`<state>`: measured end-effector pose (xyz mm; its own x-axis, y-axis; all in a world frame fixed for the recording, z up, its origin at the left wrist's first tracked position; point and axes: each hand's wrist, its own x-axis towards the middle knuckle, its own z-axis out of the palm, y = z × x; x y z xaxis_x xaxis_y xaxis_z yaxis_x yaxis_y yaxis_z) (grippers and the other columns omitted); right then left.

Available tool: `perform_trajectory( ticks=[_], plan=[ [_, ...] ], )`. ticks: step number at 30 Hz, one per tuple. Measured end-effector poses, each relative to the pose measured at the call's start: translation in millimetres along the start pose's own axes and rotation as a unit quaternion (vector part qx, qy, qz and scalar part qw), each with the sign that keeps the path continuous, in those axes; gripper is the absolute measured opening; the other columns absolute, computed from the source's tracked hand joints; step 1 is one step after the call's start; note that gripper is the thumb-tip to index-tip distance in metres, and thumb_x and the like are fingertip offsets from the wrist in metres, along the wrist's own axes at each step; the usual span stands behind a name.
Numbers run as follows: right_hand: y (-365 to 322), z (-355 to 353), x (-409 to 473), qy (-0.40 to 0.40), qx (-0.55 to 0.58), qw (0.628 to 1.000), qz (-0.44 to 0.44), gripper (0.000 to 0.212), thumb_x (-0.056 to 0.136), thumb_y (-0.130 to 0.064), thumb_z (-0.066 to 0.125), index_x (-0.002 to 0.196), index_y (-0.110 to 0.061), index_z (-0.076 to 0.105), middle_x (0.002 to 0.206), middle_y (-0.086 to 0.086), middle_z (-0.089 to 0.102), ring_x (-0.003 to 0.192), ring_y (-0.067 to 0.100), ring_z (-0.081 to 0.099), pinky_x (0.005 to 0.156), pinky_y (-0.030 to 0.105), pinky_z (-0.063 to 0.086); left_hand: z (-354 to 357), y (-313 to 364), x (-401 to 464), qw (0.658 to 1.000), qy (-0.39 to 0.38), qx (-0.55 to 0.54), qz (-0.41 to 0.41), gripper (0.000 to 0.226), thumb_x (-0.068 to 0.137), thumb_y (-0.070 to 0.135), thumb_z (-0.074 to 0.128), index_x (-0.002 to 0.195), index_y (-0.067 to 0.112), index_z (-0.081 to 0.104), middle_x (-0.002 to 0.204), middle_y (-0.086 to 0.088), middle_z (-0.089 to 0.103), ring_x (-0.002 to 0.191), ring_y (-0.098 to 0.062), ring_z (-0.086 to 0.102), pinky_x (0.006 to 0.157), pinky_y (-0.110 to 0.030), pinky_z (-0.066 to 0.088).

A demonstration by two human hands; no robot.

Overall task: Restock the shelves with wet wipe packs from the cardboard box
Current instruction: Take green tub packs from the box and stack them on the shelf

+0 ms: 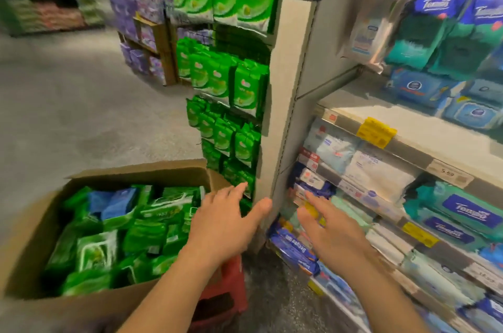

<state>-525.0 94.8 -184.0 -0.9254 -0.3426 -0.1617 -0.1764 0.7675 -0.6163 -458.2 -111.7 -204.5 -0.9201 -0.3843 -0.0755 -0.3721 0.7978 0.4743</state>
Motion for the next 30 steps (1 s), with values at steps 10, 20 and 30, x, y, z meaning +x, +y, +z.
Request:
perform_trajectory(
  ticks=[10,20,30],
  plan=[
    [-162.2,141.4,48.6,-0.092,-0.015,0.991,-0.091,0.055,0.102,-0.049,0.05,0.154,-0.037,0.04,0.14,-0.006,0.057,0.144,0.016,0.042,0.111,0.026,0.034,-65.7,-214.6,7.6,0.982,0.026,-0.107,-0.155,0.115,0.058,0.1,0.002,0.151,0.038,0.031,0.157,-0.002,0.035,0.144,-0.027,0.029,0.117,-0.047,0.027],
    [-222.0,240.6,81.9,-0.153,-0.058,0.983,-0.078,0.062,0.101,-0.047,0.056,0.157,-0.032,0.036,0.157,-0.005,0.045,0.141,0.016,0.045,0.107,0.027,0.037,-92.4,-346.0,18.5,0.945,0.007,-0.228,-0.234,0.111,0.061,0.101,0.009,0.149,0.039,0.036,0.155,0.003,0.039,0.141,-0.024,0.036,0.116,-0.049,0.029],
    [-204.9,323.3,104.8,-0.333,-0.091,0.937,-0.046,0.061,0.102,-0.049,0.052,0.157,-0.027,0.036,0.146,-0.003,0.054,0.109,0.012,0.06,0.091,0.024,0.045,-71.0,-387.7,13.2,0.906,0.027,-0.266,-0.33,0.079,0.084,0.081,0.026,0.144,0.034,0.046,0.147,0.009,0.049,0.133,-0.013,0.046,0.107,-0.037,0.034]
  ],
)
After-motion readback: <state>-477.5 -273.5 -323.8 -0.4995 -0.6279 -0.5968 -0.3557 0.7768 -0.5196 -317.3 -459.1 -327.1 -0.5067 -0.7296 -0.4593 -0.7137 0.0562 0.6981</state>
